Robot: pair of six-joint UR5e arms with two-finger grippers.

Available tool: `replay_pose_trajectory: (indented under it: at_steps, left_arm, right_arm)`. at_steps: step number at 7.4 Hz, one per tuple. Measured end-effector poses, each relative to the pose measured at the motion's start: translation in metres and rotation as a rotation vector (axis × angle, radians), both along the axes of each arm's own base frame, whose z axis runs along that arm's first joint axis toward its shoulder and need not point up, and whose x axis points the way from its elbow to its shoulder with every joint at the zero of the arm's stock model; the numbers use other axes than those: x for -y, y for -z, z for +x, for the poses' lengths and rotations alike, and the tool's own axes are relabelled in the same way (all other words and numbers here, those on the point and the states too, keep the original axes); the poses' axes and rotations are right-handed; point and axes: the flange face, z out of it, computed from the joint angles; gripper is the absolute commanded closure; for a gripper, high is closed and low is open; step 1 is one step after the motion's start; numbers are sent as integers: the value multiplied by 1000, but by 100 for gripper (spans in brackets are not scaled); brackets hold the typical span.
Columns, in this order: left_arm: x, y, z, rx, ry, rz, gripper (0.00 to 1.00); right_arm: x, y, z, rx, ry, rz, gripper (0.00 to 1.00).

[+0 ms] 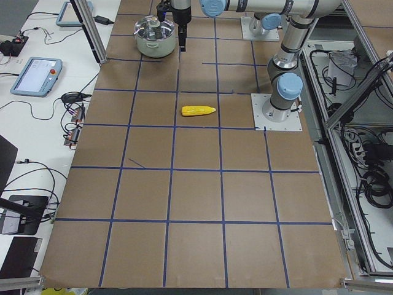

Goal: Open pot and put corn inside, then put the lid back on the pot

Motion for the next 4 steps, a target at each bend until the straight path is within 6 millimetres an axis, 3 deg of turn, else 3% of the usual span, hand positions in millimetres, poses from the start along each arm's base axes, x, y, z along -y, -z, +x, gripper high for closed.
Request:
replay_pose_trajectory:
  at_steps: [4]
  left_arm:
    - [-2,3,-1,0,2,5,0]
  right_arm:
    - [0,1,1,2,-1,3,12]
